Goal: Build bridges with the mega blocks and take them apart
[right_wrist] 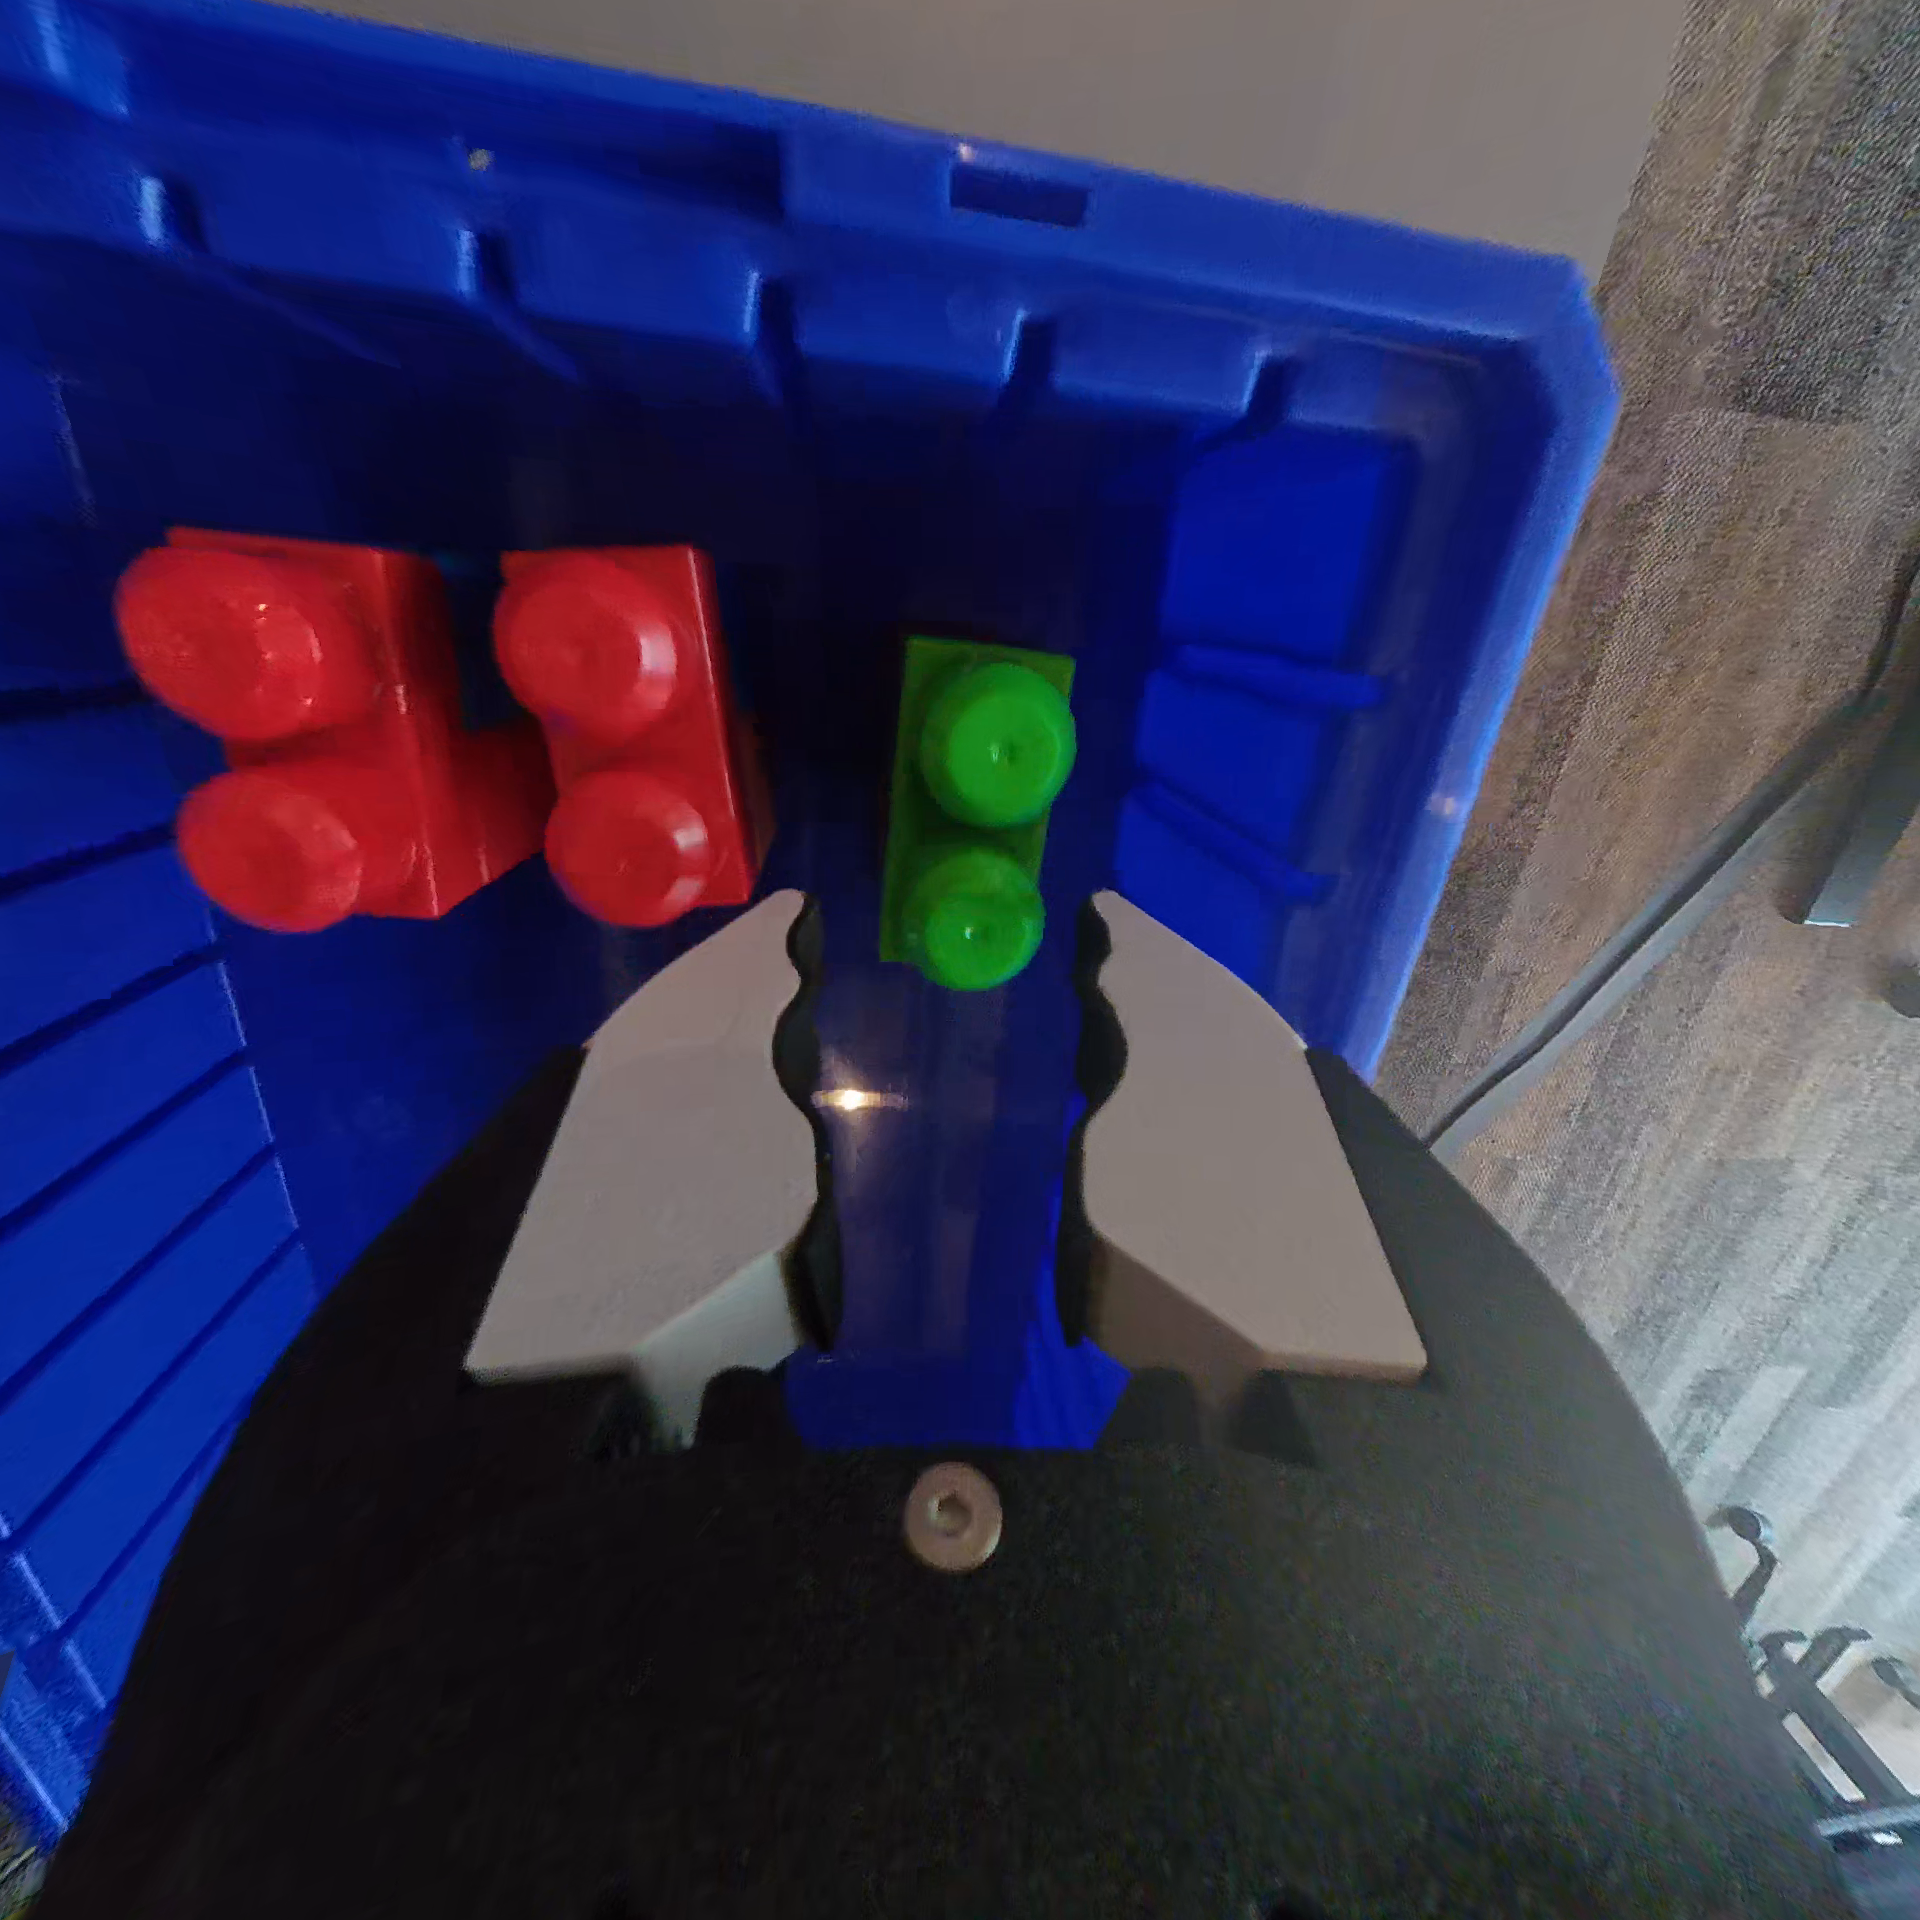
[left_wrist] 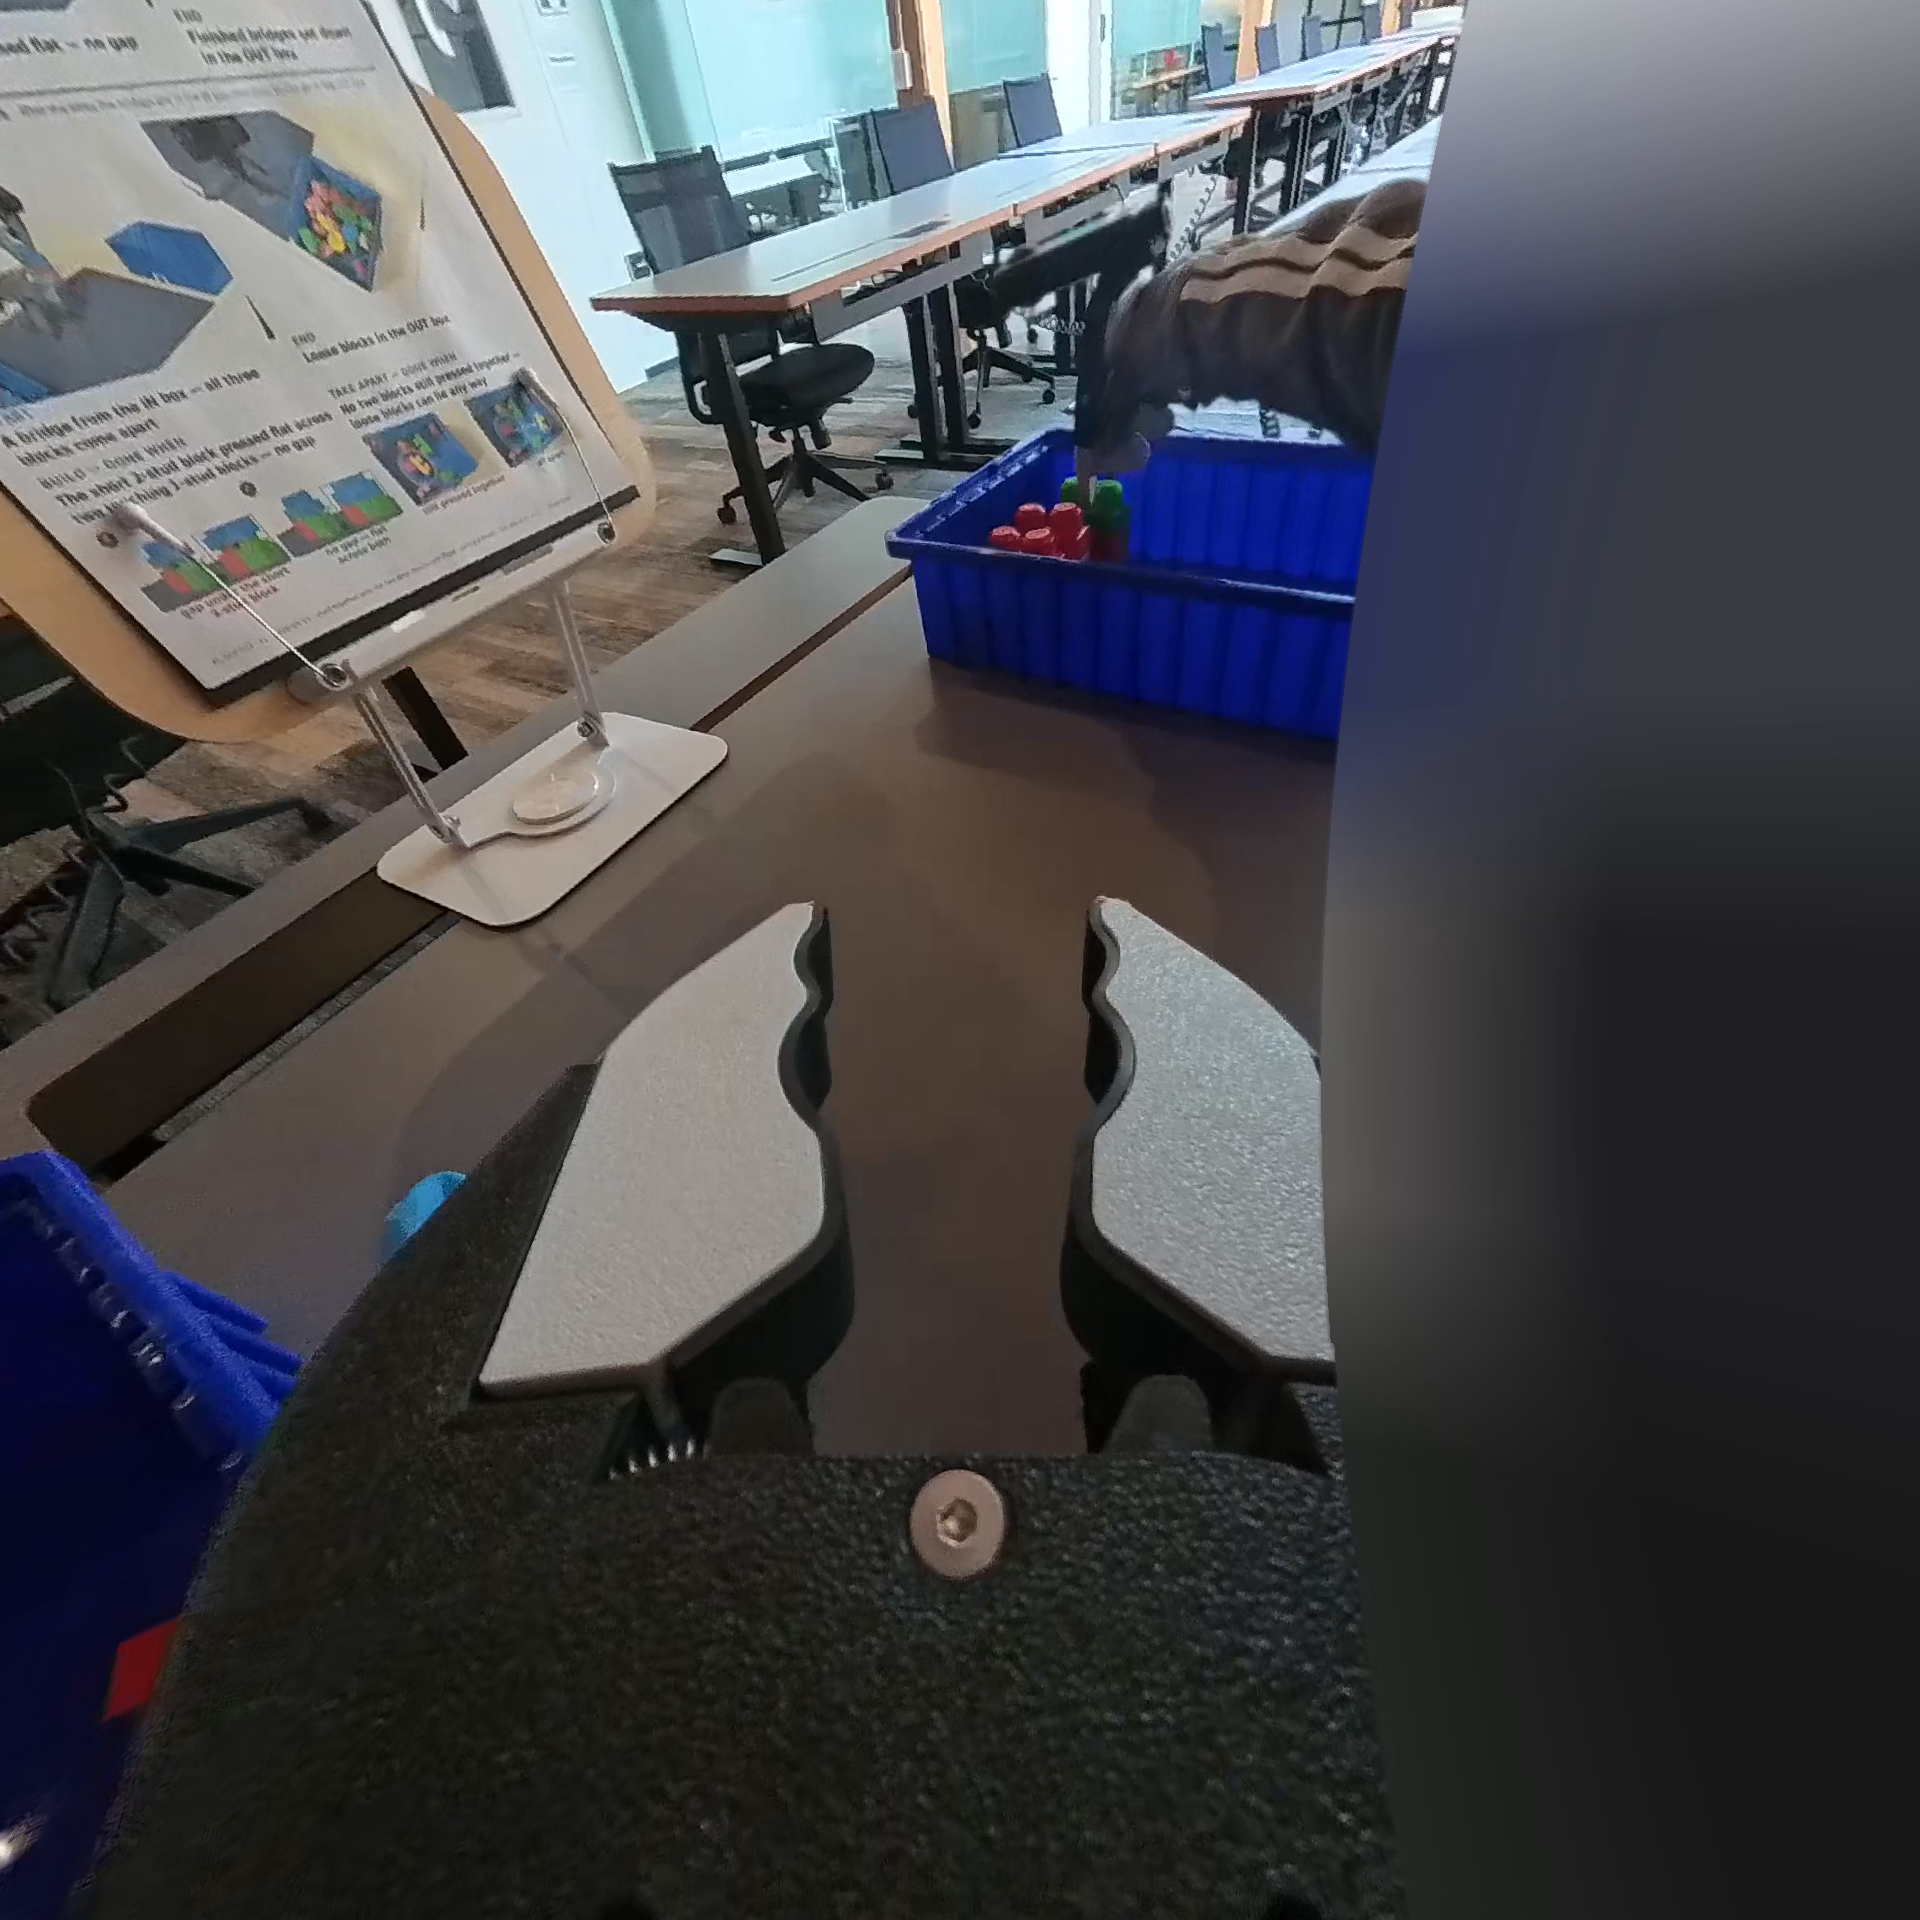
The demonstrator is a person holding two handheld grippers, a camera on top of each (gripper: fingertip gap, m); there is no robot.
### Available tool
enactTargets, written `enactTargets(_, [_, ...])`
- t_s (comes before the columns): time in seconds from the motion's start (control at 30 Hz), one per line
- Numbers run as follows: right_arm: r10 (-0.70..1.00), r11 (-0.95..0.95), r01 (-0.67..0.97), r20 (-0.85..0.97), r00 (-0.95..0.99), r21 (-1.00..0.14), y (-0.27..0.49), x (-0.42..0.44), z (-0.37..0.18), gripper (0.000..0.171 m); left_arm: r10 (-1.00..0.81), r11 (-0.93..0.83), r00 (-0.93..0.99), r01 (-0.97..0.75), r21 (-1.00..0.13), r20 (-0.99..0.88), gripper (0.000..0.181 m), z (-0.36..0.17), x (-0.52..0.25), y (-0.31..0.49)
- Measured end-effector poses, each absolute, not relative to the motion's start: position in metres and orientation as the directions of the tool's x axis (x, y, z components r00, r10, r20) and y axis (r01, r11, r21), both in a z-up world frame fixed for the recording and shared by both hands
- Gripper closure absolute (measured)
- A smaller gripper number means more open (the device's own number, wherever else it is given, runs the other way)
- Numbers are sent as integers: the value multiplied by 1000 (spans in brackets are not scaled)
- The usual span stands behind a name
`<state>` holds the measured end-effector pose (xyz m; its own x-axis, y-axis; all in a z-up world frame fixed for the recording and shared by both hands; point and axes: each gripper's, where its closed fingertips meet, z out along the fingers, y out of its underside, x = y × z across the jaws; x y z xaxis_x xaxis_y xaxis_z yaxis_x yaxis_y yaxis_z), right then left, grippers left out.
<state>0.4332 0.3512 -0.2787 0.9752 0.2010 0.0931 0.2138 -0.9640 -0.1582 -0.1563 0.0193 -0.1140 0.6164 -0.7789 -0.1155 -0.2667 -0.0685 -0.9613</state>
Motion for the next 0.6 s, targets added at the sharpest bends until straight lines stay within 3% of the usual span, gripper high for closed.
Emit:
enactTargets(0.03, [202,-961,217,101,974,-172,350,434,-272,126,-776,-61,619,-267,-962,-123,135,-112,-157,18])
enactTargets(0.27, [338,-845,353,111,935,-402,335,397,-194,124,-732,-40,668,-240,-970,-135,129,-101,-169,16])
enactTargets(0.6, [505,-385,491,267,821,-781,244,290,-90,120,-606,97,785,-88,-991,-129,110,-61,-203,12])
